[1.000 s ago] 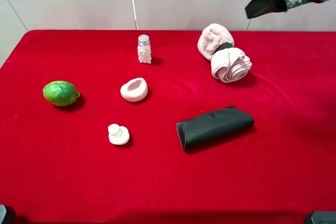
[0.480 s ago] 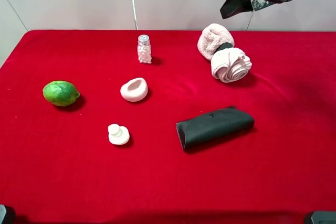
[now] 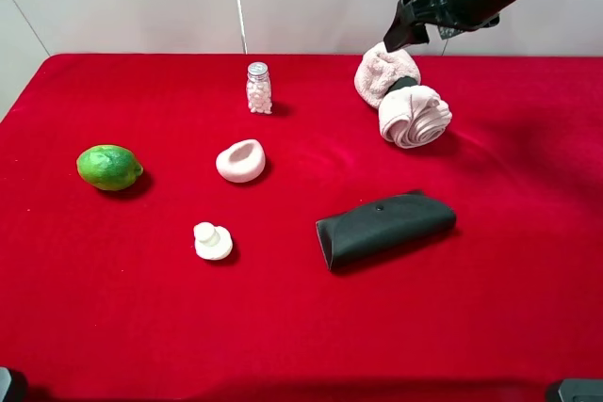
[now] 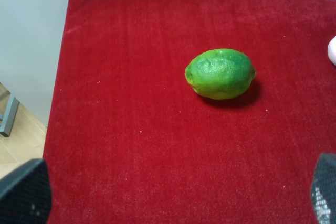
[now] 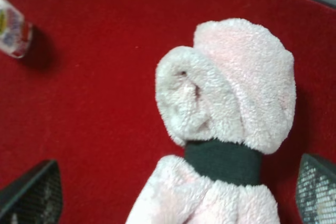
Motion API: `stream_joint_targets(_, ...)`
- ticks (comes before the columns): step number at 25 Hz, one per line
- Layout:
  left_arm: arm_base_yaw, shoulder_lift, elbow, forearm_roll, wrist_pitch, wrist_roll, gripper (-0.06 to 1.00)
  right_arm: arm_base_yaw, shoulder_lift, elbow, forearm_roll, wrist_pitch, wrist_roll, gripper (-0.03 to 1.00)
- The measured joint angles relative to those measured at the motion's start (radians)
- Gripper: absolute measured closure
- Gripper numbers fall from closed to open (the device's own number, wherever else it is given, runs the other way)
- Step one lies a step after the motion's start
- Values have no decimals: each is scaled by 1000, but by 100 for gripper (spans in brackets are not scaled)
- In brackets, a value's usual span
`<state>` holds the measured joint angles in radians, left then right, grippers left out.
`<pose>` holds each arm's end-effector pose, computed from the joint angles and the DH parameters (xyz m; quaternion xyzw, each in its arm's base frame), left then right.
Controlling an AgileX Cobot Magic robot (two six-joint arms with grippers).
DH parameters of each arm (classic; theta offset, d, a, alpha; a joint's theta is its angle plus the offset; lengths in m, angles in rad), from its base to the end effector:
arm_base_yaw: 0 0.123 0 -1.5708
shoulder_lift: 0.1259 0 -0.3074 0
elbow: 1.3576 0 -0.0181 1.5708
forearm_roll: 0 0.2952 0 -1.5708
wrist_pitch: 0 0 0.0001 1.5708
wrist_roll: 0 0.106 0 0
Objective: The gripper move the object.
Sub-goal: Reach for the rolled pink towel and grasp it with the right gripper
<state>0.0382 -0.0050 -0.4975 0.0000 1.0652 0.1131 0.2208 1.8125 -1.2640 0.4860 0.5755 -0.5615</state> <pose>0.0243 0.0009 0.2907 0.0320 0.8531 0.0394 0.5192 0.4232 0.1226 0.2094 -0.2089 0.9266 0.1336 0.2829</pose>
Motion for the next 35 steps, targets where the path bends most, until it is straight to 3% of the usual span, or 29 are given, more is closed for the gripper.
stream_joint_targets(22,0,0,0,0,0,1,-3,0,168,-1,-33,-254,-27,27)
stream_joint_targets(35,0,0,0,0,0,1,-3,9,279,-36,-11,-292,-44,27)
